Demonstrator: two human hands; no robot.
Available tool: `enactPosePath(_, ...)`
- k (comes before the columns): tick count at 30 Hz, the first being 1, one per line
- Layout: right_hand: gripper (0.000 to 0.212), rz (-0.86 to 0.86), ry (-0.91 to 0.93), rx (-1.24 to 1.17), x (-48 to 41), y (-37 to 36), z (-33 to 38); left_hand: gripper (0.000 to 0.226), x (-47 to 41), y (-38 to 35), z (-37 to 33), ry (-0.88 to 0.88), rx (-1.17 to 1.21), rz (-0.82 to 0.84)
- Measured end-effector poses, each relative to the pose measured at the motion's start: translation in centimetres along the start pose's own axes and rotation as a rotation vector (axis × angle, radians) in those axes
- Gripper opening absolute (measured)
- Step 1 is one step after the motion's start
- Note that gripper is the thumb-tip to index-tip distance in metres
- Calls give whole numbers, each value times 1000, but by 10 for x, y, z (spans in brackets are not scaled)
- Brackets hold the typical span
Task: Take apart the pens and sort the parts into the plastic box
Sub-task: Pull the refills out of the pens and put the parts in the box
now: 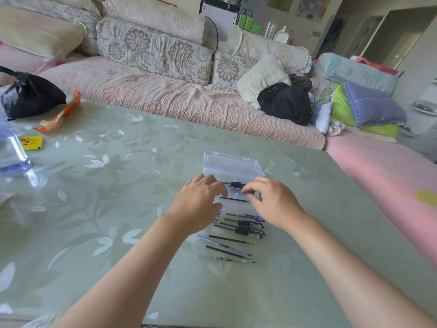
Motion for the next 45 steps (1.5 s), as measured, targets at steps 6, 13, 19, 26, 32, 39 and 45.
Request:
enactPosePath(6,14,149,-48,-11,44,-9,-5,17,9,-11,-24,-88,67,81)
enactPosePath(13,22,227,-29,64,59,-17,-11,19,19,-24,-31,-126,-27,158)
enactPosePath(19,16,217,-16,47,63,-15,-12,19,23,-30,-37,-125,-100,157)
enactPosePath(26,8,148,-43,-135,65,-1,-16,16,21,-24,-39,-60,-12,147)
enactPosePath(32,22,203,34,-110,68,-3,-6,11,24,-23,-35,-37,62,245)
enactPosePath(39,26,286,59,-86,71,-13,8,10,29,-18,-39,-37,46,251)
enactPosePath(45,25,341,30,-95,72,-16,13,9,30,-15,-44,-45,26,205)
Point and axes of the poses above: each hand's wrist, its own x-axis away from the middle knuckle, its own y-axis out of the back of the hand, z = x × y, the point moved 6 cm from there along -x, towards the middle knuckle, and after that the axes turned 7 degrees about -x, right-handed, at the moved point
